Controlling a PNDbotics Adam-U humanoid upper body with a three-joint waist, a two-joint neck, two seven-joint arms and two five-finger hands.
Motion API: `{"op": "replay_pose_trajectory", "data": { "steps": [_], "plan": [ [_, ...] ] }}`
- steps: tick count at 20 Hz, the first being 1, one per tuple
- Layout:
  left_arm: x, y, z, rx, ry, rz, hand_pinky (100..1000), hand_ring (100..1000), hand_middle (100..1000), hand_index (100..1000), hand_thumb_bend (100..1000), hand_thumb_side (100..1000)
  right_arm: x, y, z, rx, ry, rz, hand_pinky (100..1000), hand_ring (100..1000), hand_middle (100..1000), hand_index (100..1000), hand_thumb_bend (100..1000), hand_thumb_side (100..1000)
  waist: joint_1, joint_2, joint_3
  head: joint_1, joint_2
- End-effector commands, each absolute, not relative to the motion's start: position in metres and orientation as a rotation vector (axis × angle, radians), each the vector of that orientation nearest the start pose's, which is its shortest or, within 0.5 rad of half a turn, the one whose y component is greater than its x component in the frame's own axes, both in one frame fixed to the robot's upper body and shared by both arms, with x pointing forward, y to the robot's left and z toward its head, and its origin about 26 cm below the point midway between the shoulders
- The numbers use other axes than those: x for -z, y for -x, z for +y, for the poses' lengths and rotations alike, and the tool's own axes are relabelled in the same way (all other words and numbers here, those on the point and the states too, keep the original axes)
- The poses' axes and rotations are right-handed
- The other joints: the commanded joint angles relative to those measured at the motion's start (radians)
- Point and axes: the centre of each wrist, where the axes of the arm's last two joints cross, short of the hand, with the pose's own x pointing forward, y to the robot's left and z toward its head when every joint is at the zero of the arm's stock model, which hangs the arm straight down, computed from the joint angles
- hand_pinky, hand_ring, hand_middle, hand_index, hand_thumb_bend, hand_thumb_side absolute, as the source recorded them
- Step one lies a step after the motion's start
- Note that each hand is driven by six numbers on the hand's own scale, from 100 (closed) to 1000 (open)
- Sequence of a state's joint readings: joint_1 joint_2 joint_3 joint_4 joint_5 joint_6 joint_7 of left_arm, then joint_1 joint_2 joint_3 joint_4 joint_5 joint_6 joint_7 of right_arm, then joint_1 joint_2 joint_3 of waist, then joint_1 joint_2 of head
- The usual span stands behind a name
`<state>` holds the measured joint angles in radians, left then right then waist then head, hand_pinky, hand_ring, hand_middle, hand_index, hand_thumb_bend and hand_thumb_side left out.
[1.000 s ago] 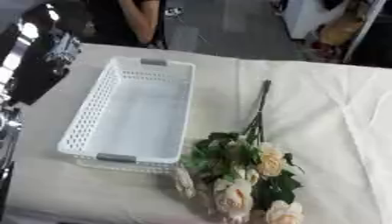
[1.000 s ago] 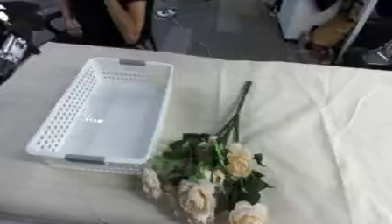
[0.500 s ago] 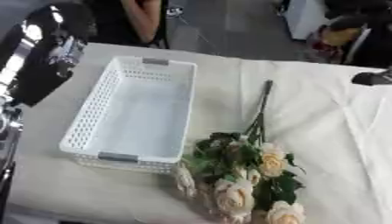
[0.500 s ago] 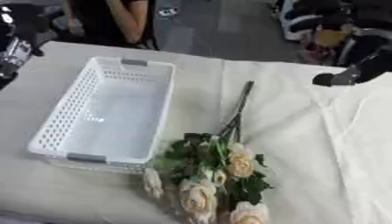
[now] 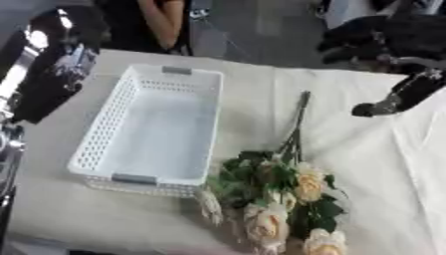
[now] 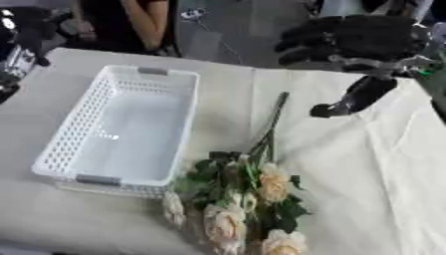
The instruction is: Pick up objects on the table and place them in the box.
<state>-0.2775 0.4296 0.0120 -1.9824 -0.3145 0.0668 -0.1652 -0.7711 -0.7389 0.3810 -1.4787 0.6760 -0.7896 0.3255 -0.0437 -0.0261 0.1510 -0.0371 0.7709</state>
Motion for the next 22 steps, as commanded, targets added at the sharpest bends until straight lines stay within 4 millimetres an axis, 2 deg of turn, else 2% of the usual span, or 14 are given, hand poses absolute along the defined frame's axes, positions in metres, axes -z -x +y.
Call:
{"op": "replay_pose_trajectory", "data": {
  "steps": [1,12,16,22],
  "plan": [
    [-0.214,-0.298,0.28,0.788,-0.549,-2.093,561,736,856,788,100,803,-0.249,-0.401,-0.262,2.452,-0.553,1.799,935,988,942,951,382,499,0.006,-0.007,0.001,-0.013,-0.001],
    [-0.215,-0.298,0.278,0.794,-0.539,-2.101,561,735,855,788,100,802,-0.232,-0.4,-0.236,2.476,-0.394,1.804,931,981,933,950,334,482,0.009,-0.007,0.005,-0.002,-0.001],
    [-0.216,-0.299,0.278,0.799,-0.536,-2.103,561,735,855,788,100,801,-0.235,-0.395,-0.223,2.481,-0.343,1.729,932,982,934,950,353,526,0.007,-0.007,0.007,-0.002,-0.001],
    [-0.217,-0.299,0.277,0.805,-0.537,-2.108,561,735,854,787,100,801,-0.243,-0.386,-0.211,2.516,-0.293,1.579,934,984,938,957,412,645,0.001,-0.005,0.008,0.001,-0.001]
  ]
}}
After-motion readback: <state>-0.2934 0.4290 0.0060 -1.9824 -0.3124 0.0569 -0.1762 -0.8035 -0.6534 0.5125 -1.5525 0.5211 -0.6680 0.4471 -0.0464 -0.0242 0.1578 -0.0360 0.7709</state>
